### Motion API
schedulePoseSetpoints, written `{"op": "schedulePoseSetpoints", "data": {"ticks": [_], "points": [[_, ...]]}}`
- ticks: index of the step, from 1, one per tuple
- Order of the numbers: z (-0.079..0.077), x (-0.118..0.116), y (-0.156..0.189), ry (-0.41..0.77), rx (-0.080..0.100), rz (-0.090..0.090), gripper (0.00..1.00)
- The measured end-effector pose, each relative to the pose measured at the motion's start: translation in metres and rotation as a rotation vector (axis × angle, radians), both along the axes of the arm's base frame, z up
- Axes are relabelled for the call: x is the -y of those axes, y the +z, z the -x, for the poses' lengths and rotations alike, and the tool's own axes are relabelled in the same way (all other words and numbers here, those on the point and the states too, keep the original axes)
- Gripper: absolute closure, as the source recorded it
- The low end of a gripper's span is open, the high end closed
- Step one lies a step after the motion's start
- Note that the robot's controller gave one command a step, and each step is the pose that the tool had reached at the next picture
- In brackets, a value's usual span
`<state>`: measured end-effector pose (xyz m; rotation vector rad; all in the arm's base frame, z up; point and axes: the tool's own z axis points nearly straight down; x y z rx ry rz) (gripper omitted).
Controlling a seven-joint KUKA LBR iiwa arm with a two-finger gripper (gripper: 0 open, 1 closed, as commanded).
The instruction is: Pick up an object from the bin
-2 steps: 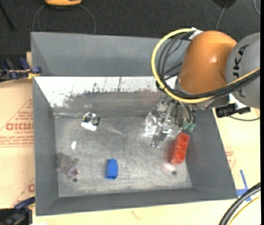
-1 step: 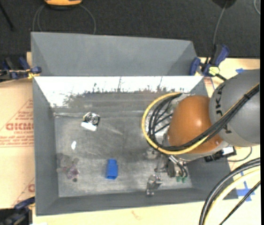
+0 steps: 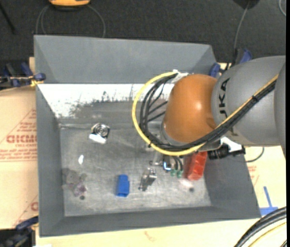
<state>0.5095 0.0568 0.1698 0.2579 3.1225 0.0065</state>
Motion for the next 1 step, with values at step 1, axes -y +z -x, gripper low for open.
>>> {"op": "schedulePoseSetpoints", "data": {"ticks": [1], "points": [[0.0262, -0.0063, -0.0909, 0.176, -0.004, 0.005, 0.0]]}}
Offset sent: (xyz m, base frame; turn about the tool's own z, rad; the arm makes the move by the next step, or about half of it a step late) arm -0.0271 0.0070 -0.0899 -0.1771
